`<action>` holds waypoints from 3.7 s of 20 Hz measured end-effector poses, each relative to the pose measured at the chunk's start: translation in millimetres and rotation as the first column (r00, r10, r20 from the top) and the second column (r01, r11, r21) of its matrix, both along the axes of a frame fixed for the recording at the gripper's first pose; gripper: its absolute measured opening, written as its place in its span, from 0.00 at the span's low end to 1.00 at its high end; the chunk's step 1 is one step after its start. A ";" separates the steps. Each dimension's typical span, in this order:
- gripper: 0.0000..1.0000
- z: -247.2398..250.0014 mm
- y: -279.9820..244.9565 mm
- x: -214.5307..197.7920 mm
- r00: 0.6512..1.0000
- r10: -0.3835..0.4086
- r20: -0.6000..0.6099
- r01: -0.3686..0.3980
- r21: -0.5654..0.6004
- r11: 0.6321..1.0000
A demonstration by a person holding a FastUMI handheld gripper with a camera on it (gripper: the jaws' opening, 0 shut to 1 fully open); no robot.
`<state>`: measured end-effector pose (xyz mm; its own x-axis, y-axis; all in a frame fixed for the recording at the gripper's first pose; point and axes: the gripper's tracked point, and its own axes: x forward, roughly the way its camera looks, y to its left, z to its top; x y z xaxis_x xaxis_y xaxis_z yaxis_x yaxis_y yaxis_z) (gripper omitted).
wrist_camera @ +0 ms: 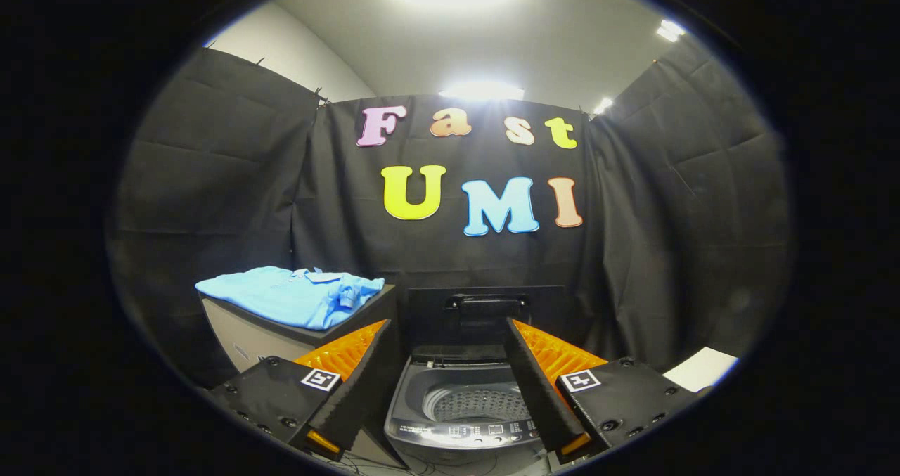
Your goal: Put the clothes into the washing machine and then close the washing machine lid.
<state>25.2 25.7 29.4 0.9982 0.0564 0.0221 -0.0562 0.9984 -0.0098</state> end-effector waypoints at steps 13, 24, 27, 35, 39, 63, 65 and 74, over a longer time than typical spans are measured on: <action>0.98 43.1 88.0 87.6 0.981 0.191 -0.039 -0.190 0.026 0.981; 0.98 38.5 192.0 137.1 0.923 0.352 -0.154 -0.355 0.006 0.935; 0.98 33.2 218.5 143.8 0.902 0.386 -0.193 -0.391 0.009 0.920; 0.98 12.8 274.1 165.2 0.832 0.438 -0.341 -0.460 0.018 0.888; 0.98 0.4 294.8 175.0 0.789 0.452 -0.417 -0.484 0.033 0.875; 0.91 -52.3 355.7 201.3 0.608 0.431 -0.667 -0.567 0.015 0.823; 0.80 -54.9 356.3 203.9 0.604 0.431 -0.671 -0.564 0.023 0.826; 0.18 -52.7 360.6 207.2 0.594 0.481 -0.645 -0.569 0.086 0.818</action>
<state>232.4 386.3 -23.4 0.5732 0.5331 -0.6223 -0.6070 0.7864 0.1146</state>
